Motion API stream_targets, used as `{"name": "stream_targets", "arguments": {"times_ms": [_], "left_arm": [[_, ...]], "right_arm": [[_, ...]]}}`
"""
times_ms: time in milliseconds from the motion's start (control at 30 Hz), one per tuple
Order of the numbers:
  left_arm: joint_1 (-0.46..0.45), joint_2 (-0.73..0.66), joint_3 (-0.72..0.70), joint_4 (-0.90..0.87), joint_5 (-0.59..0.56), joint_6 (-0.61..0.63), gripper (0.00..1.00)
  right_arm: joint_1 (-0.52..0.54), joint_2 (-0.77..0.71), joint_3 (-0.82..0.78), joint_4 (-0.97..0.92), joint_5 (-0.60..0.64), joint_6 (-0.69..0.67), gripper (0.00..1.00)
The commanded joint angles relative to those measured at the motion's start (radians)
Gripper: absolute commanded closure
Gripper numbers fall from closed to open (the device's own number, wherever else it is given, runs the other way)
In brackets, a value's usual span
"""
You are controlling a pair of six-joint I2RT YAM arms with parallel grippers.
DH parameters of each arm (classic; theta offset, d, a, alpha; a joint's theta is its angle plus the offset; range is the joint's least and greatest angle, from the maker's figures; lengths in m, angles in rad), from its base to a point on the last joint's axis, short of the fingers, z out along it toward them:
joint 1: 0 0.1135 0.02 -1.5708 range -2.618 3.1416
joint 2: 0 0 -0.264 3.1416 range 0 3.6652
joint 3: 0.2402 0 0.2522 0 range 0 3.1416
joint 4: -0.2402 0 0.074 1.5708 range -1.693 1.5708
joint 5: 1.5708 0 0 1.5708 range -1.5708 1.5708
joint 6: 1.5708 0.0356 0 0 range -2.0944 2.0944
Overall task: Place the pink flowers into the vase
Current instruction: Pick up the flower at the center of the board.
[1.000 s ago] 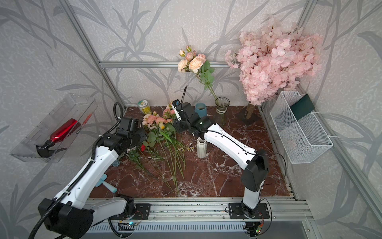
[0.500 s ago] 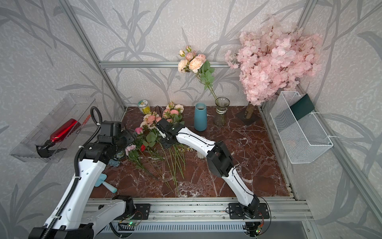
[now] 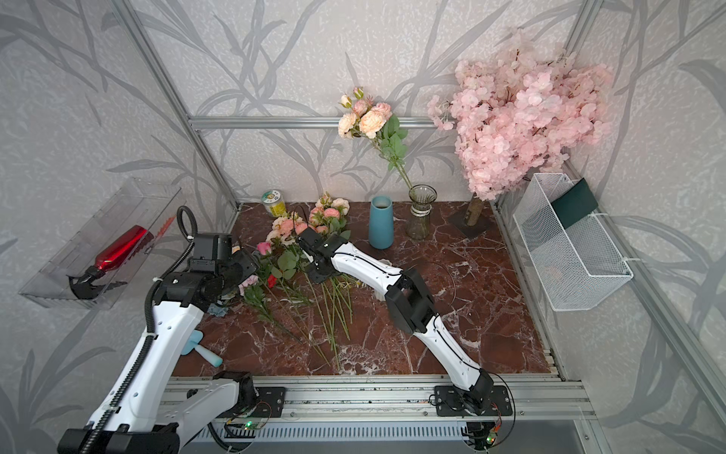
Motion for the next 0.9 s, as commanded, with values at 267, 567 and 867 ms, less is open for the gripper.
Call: {"name": "stream_targets", "arguments": {"times_ms": [267,567,867], "left_arm": [[0.014,-0.011,-0.027,0.010,0.019,0.011,0.33],[0.015,-0.007,-0.039,0.018,0.026,0.009,0.33],[0.015,-0.009,-0.035,0.019,0.021,0.007,0.33]], "right_arm": [[-0.013,0.056,0.072,-0.046,0.035,0.017,0.80],[-0.029,0.069,0.078,-0.050,0.057,0.017,0.79],[-0.042,0.103,0.112,-0.042,0.035,0.017,0.79]]}}
